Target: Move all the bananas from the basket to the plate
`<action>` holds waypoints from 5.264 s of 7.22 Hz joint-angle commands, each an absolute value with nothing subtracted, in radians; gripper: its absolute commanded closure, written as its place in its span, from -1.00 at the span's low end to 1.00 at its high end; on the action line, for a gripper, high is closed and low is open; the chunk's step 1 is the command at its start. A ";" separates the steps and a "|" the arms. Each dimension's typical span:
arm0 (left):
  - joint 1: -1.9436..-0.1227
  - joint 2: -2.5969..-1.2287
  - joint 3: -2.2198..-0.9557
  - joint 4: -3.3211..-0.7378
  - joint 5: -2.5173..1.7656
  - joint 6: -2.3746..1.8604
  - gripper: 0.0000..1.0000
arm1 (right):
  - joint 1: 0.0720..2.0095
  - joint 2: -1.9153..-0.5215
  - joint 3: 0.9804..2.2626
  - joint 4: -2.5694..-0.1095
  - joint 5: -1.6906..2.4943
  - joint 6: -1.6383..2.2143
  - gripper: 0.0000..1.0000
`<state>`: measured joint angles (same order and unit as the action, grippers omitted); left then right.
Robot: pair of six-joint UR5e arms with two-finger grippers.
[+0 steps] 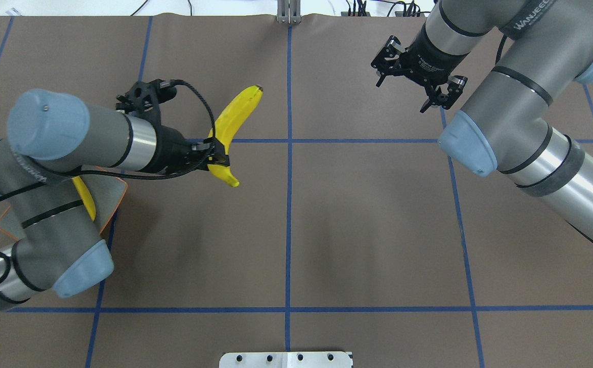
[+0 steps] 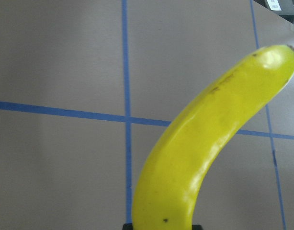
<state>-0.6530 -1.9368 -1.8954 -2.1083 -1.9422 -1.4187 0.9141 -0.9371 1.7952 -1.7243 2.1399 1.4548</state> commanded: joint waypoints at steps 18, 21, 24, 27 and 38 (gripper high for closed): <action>-0.764 -1.635 -1.905 -2.166 -1.965 -2.445 1.00 | 0.925 -0.979 1.792 -1.723 2.120 1.430 -1.00; -0.764 -1.626 -1.888 -2.164 -1.977 -2.445 1.00 | 0.923 -0.980 1.792 -1.723 2.115 1.430 -1.00; -0.741 -1.625 -1.887 -2.161 -1.979 -2.445 1.00 | 0.937 -1.089 1.860 -1.723 2.094 1.276 -1.00; -0.727 -1.606 -1.897 -2.161 -1.979 -2.445 1.00 | 1.003 -1.188 1.881 -1.723 2.103 1.091 -1.00; -0.855 -1.539 -2.033 -2.192 -2.138 -2.056 -1.00 | 1.222 -1.274 1.885 -1.729 2.250 0.840 -1.00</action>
